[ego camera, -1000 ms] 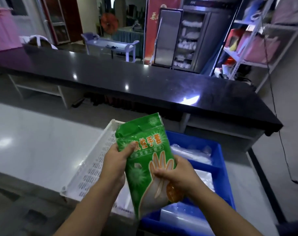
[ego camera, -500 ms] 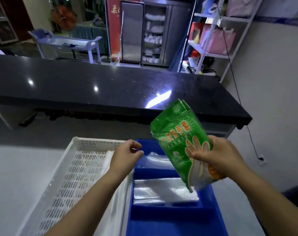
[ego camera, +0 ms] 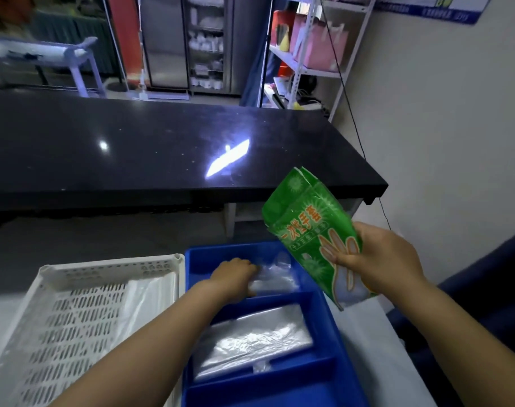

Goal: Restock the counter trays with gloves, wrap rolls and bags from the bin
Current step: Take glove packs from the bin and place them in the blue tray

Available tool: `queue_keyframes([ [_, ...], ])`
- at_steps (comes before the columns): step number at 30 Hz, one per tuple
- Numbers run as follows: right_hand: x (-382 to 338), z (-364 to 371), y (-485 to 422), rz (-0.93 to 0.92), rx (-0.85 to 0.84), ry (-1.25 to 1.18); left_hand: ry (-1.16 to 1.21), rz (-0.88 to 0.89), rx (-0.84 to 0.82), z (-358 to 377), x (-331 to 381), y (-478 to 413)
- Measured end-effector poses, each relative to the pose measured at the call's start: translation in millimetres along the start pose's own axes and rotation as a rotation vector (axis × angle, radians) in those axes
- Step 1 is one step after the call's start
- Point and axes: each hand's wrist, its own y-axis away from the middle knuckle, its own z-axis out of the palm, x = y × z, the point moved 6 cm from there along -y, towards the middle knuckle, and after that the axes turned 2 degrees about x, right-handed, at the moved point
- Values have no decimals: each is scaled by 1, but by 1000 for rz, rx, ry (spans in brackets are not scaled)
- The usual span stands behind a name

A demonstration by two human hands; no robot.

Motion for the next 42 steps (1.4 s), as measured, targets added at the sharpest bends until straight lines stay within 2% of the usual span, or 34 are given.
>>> queue_keyframes([
  [4, 17, 2, -3, -3, 9, 7, -27, -68, -19, 3, 2, -11],
  [9, 32, 5, -11, -47, 10, -9, -44, -187, 36, -1, 1, -6],
  [13, 30, 5, -24, -119, 6, -40, -68, -283, 221, -25, 5, 21],
  [16, 18, 3, -34, -193, 17, -35, -103, -264, 417, -49, 23, 61],
  [19, -8, 2, -42, -280, 36, -108, -100, -185, 492, -57, 44, 104],
  [22, -43, 13, -47, -417, 37, -148, -101, -192, 489, -49, 57, 133],
  [27, -89, 64, -50, -674, -101, 41, -109, -216, 509, -40, 61, 160],
  [30, -98, 94, -52, -776, -253, 170, -89, -245, 561, -38, 58, 171],
  [33, -101, 114, -57, -783, -444, 204, -74, -279, 575, -34, 54, 178],
  [35, -103, 123, -61, -755, -499, 172, -76, -291, 568, -31, 52, 180],
  [39, -105, 131, -69, -722, -449, 123, -104, -306, 520, -24, 50, 177],
  [42, -100, 126, -82, -575, -328, -81, -103, -314, 519, -24, 46, 173],
])
